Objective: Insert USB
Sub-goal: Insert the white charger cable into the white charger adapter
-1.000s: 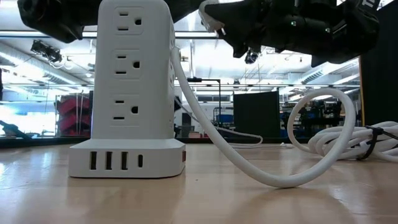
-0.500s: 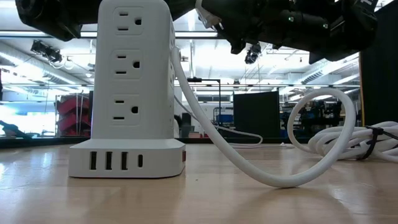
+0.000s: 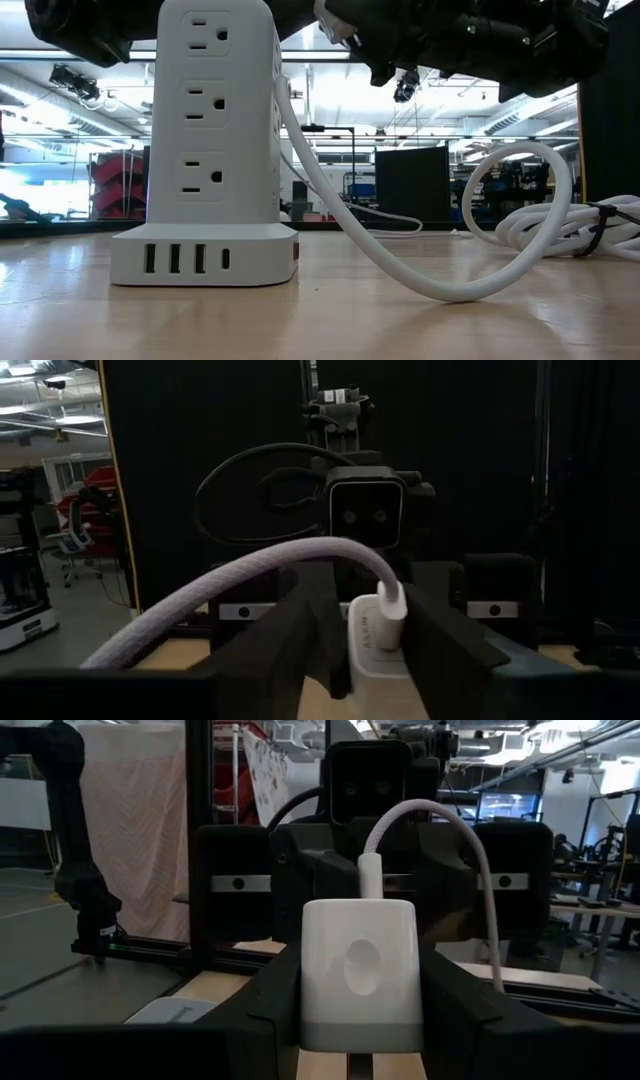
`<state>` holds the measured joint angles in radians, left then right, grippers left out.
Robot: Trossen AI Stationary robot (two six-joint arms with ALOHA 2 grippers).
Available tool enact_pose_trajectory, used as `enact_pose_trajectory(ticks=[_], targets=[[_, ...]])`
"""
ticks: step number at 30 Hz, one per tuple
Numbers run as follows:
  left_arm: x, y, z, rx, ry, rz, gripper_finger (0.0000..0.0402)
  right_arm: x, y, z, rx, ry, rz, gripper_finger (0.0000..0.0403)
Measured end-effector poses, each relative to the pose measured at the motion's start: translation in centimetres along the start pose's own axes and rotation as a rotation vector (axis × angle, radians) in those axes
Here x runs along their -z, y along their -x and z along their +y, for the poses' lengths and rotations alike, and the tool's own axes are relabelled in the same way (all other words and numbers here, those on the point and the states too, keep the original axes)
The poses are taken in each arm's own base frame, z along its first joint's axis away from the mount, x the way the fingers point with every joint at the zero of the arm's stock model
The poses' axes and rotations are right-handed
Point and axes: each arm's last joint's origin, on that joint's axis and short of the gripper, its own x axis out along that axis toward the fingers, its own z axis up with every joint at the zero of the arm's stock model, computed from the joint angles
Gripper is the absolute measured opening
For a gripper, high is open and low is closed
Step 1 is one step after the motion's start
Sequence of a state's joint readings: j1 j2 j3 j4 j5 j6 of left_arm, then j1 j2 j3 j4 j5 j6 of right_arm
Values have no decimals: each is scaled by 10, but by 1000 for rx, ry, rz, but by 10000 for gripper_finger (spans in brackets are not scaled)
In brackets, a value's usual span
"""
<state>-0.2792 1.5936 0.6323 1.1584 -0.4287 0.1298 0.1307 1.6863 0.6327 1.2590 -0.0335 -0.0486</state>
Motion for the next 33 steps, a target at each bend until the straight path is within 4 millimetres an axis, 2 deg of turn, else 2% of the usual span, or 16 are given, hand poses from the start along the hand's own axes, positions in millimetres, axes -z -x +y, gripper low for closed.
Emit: enact_pose_trajectory(ticks=[7, 23, 27, 33], targets=[[-1, 3, -4, -77, -47, 10, 173, 1, 0, -1, 17, -1, 10, 113], [-1, 9, -15, -40, -41, 29, 184, 1, 0, 0, 7, -1, 15, 113], [1, 12, -15, 6, -36, 102, 205, -7, -1, -3, 44, -6, -41, 113], [-14, 17, -12, 17, -25, 92, 258, -4, 0, -5, 44, -10, -18, 113]])
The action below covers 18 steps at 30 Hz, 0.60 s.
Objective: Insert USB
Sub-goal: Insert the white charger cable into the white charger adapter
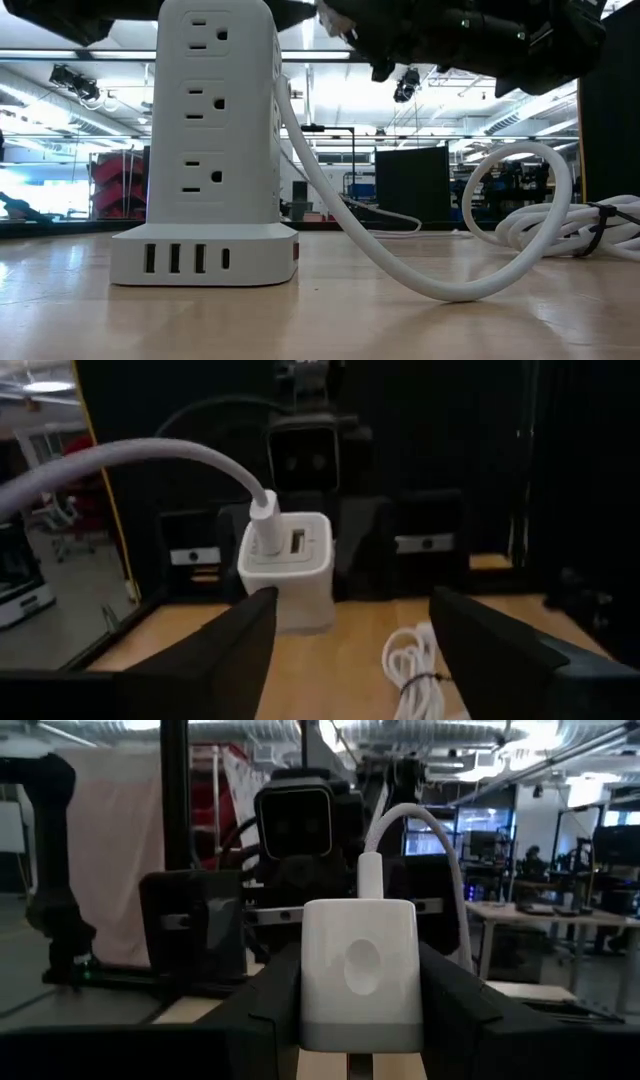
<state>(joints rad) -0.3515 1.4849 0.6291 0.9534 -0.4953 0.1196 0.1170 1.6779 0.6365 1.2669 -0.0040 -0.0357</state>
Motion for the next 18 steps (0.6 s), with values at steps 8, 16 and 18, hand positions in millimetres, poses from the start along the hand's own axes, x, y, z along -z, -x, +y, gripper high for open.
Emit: enact_pose_trajectory(ticks=[8, 16, 18], targets=[[-4, 1, 3, -52, -4, -13, 293, 3, 0, 0, -10, -8, 22, 113], [-15, 5, 6, -135, -28, -55, 293, 6, 1, 0, -15, -8, 46, 113], [-18, 5, 7, -142, -22, -67, 292, 6, 1, 0, -16, -8, 49, 113]])
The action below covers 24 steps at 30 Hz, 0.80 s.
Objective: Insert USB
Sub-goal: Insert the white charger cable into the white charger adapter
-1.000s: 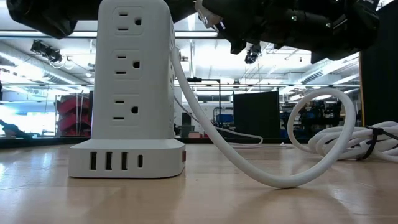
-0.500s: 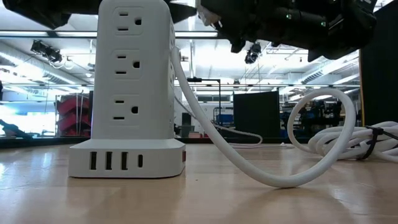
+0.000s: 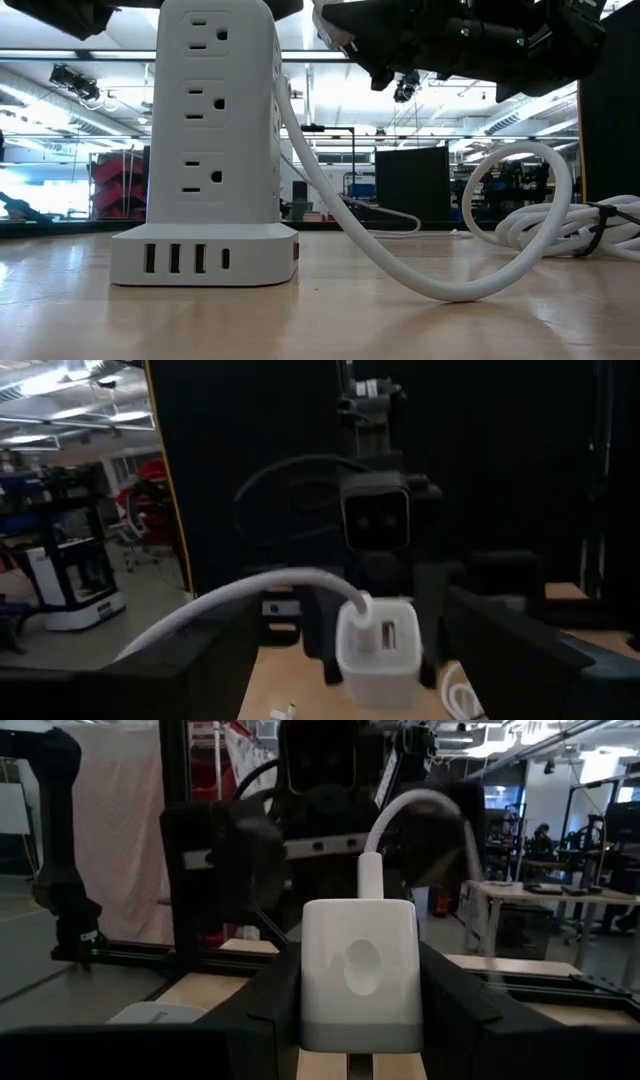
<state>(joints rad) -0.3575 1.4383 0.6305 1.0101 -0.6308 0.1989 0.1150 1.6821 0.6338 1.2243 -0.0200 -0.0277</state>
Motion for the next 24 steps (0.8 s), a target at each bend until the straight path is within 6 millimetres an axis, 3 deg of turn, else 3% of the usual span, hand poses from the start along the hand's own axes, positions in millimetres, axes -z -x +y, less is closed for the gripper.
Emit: enact_pose_trajectory(ticks=[15, 24], targets=[[1, -6, 9, -33, 4, 0, 164, 1, 0, 0, 0, 0, 3, 113], [7, -11, 13, 47, 12, 19, 80, 2, 0, 0, 2, 0, 8, 113]])
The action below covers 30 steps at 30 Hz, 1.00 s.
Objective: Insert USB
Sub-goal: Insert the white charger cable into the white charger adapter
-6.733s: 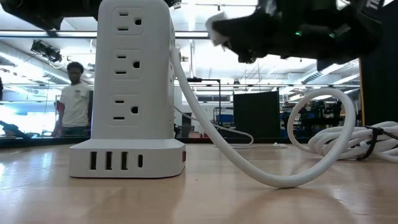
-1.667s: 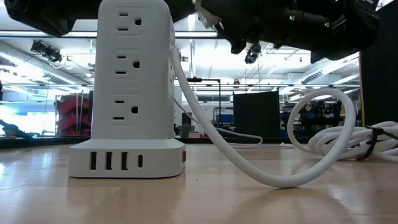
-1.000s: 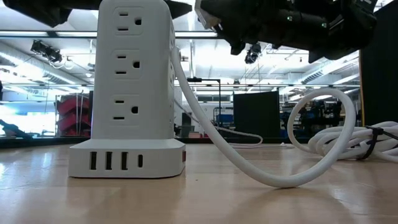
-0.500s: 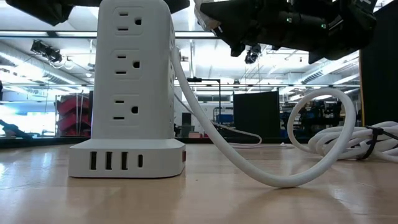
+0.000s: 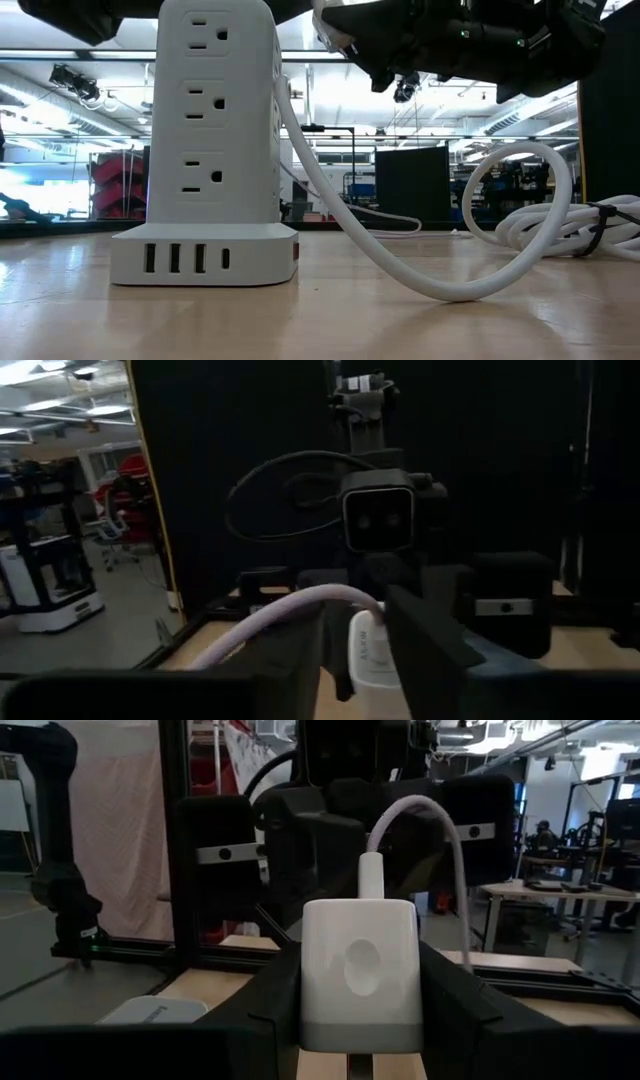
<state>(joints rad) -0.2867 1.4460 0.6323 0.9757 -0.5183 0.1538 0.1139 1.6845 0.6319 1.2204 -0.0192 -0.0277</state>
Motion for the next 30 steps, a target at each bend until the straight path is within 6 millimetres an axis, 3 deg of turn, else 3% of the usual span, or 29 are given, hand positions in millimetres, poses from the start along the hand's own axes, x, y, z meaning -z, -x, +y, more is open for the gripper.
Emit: enact_pose_trajectory(ticks=[6, 30], targets=[[7, -5, 3, 29, -1, 21, 8, 2, 0, -1, 10, -4, 16, 113], [21, -12, 1, 43, 49, 41, 0, -4, -2, -2, 8, -7, -42, 113]])
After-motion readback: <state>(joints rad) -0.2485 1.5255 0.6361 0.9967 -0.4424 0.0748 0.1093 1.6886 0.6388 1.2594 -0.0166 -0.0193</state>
